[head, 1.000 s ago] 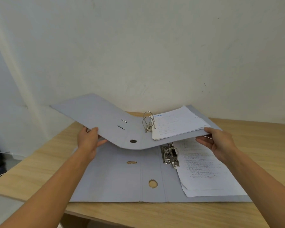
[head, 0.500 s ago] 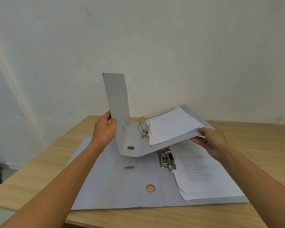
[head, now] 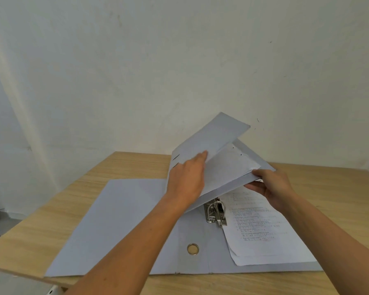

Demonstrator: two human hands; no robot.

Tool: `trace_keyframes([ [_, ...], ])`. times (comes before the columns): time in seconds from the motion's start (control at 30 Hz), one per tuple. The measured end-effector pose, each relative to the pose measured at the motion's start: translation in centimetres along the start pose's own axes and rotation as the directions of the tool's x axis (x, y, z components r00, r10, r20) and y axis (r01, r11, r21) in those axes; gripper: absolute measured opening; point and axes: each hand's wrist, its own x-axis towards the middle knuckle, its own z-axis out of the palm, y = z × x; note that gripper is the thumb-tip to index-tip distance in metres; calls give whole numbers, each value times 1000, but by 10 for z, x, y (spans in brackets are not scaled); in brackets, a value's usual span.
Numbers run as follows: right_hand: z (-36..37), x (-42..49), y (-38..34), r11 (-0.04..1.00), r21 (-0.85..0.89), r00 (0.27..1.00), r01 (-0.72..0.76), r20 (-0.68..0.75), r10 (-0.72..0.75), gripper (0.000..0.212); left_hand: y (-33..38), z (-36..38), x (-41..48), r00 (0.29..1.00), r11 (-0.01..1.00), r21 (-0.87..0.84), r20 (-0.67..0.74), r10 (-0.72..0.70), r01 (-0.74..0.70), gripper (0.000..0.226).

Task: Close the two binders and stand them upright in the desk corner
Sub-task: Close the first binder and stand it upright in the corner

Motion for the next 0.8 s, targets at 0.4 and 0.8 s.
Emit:
trace_keyframes([
  [0.4, -8, -4, -2, 983, 138, 990, -123, 79, 113, 33, 19, 30, -12, 971, 971, 170, 196, 134, -168, 67],
  [0.8, -14, 3, -4, 980, -106, 984, -171, 35, 175, 18, -54, 9, 26, 884, 771, -433, 222, -411, 467, 38],
])
